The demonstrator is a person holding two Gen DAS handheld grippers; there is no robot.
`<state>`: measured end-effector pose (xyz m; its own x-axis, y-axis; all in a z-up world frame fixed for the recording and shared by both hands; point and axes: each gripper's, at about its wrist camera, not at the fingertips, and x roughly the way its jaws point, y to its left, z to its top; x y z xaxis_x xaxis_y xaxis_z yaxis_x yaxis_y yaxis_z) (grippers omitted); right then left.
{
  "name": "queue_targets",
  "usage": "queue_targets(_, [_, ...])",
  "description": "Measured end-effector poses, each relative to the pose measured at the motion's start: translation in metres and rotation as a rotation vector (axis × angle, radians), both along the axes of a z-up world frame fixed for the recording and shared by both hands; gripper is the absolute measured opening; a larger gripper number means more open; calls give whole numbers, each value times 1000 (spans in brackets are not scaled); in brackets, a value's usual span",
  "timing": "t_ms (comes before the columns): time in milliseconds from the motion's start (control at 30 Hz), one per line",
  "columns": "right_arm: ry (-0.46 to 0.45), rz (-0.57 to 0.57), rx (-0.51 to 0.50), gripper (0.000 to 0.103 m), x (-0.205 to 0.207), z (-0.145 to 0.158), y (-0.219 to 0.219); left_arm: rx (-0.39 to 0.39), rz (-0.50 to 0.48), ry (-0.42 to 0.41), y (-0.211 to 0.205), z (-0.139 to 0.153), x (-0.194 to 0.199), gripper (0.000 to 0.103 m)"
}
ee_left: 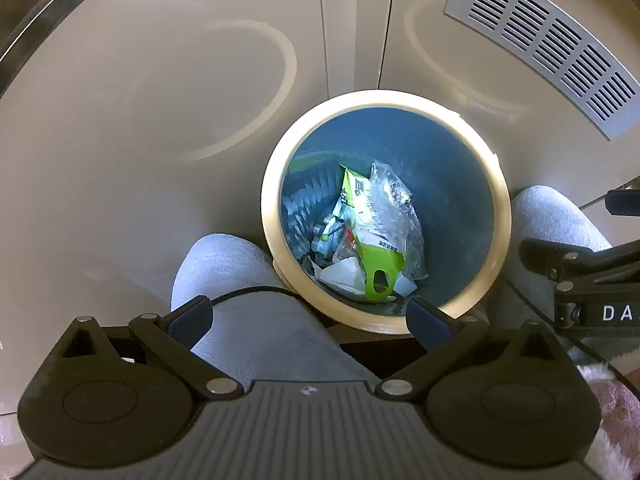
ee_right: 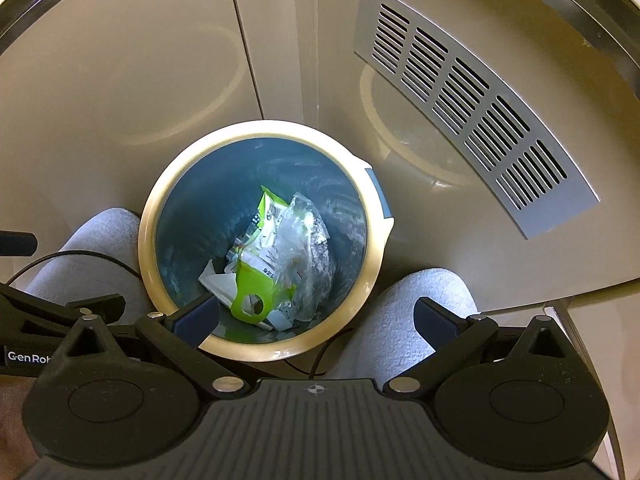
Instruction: Collect trash
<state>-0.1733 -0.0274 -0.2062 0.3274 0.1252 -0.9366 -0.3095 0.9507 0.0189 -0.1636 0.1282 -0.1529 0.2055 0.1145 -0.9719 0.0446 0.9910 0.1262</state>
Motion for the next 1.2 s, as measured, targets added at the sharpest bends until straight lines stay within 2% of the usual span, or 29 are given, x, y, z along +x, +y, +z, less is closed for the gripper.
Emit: queue_targets(1200, [2,-2,3,103,0,-1,-2,3,2,-4,2,2,0,103])
